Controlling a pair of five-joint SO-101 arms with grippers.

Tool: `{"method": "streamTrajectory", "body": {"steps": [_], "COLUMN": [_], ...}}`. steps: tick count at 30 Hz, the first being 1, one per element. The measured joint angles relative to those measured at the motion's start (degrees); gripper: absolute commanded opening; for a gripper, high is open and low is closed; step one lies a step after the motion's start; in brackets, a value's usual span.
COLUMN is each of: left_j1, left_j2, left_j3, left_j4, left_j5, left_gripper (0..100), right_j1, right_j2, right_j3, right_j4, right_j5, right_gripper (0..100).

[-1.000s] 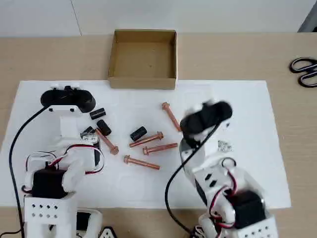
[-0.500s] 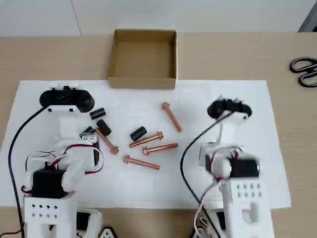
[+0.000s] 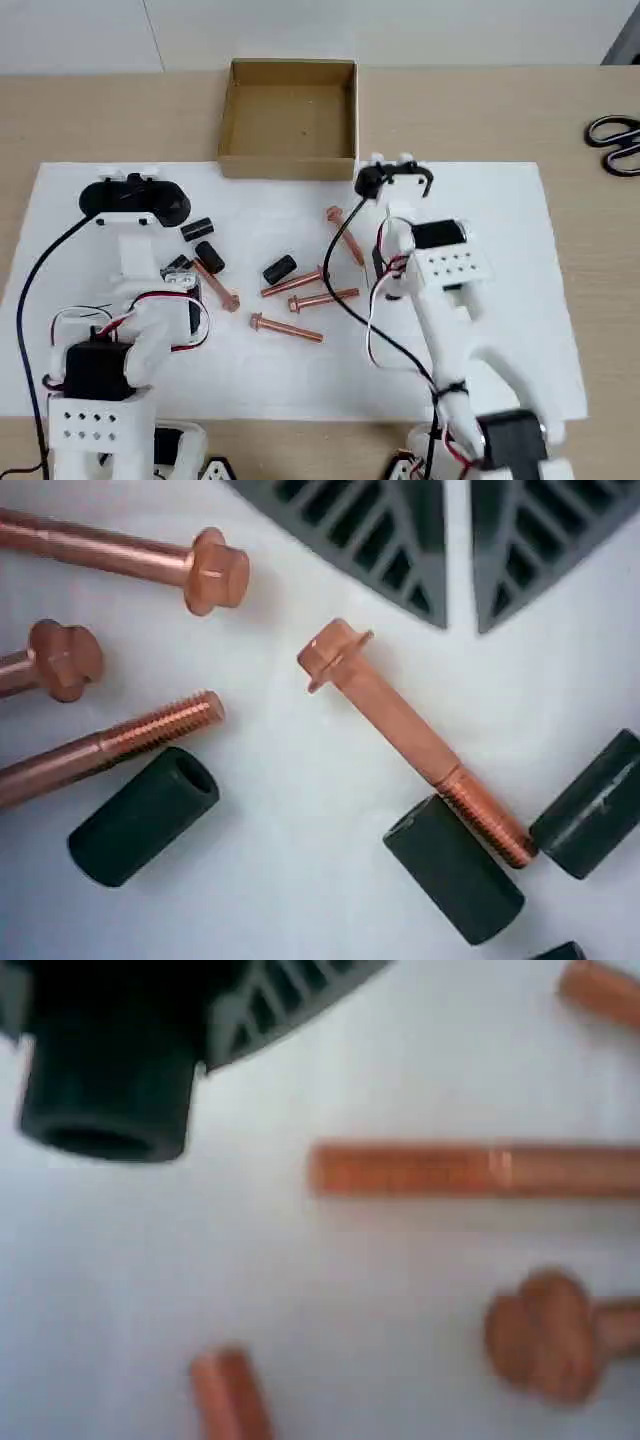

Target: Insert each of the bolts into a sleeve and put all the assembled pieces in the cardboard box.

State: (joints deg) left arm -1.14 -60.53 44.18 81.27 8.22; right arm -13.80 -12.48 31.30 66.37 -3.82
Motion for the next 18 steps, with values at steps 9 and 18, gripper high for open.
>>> {"method": "streamTrajectory", "body": {"steps": [9, 18], "left_j1": [0.0, 0.0], "left_j2": [0.0, 0.0], "left_j3": [0.0, 0.0], "left_j4": [0.0, 0.0], "left_j5": [0.0, 0.0], "left_gripper": [1, 1], "right_j1": [0.0, 0.4], "right_j2": [10.5, 12.7], "right_j3": [-3.7, -3.9], "right_j4": [-5.0, -5.0], "right_j5": [0.0, 0.0], "right_gripper": [0.9, 12.4]}}
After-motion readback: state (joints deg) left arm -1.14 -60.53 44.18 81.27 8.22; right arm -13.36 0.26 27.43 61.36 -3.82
